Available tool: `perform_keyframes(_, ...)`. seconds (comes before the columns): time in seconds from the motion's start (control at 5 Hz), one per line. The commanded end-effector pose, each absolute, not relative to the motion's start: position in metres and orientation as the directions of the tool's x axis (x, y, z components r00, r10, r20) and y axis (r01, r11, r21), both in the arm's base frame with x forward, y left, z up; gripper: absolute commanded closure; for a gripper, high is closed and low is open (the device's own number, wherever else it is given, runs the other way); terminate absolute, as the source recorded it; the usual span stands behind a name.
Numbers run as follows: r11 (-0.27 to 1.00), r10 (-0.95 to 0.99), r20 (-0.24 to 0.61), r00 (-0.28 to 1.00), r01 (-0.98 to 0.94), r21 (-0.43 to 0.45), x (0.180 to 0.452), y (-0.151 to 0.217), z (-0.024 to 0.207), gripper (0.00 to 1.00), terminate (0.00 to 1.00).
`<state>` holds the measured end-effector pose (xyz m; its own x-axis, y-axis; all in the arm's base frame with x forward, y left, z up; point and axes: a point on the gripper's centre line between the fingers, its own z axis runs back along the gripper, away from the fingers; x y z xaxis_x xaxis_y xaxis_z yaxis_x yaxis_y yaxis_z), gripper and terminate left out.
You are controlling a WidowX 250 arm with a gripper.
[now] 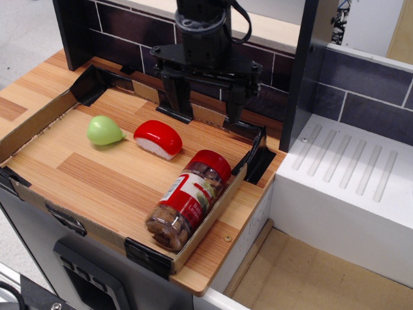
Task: Topple basil bottle
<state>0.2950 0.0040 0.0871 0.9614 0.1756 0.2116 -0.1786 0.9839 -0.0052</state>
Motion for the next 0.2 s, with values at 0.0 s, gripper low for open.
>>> perform_keyframes(0.0, 0.983, 0.179, 0.265, 0.948, -0.183, -0.012, 0.3046, 0.0081, 0.1092, 0.0, 1.0)
